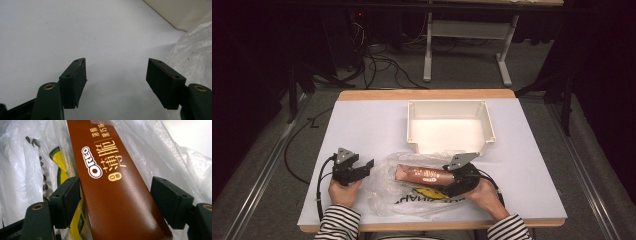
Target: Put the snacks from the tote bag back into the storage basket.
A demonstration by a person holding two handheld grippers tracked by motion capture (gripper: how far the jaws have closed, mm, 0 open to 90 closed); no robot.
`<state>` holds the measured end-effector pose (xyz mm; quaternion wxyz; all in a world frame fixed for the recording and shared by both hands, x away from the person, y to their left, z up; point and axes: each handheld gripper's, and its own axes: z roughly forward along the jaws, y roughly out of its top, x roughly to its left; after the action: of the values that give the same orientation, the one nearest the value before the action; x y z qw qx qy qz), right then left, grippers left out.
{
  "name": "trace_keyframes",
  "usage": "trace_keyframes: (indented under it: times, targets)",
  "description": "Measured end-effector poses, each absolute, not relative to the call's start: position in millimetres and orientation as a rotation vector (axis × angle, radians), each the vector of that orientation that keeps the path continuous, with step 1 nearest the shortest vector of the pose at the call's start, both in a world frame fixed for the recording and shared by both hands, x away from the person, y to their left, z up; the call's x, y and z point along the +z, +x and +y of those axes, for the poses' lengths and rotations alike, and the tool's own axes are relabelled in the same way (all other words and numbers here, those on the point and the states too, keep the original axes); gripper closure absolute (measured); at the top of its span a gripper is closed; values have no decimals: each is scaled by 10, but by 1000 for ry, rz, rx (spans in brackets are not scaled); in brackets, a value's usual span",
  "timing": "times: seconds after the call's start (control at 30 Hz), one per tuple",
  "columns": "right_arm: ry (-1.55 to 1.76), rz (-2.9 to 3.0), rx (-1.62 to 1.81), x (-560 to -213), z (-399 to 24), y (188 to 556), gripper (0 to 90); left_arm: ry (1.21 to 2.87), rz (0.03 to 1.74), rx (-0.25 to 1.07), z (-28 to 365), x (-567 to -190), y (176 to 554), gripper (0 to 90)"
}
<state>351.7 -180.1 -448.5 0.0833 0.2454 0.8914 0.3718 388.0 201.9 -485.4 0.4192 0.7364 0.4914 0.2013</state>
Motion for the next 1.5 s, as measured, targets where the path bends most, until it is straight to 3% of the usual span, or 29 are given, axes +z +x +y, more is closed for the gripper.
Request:
trace_keyframes:
  times: [0.47, 0.9, 1.5]
  targets:
    - [688, 2696, 1007, -4579, -1702, 3517, 265, 1858, 1232, 501, 2016, -4855, 3888, 336]
    - [640, 2720, 1009, -4563, -1676, 3452, 362, 1859, 1240, 501, 2014, -4857, 3894, 326]
    - [652, 2733, 1036, -4506, -1677, 3423, 379, 1857, 1240, 494, 2019, -4859, 3898, 326]
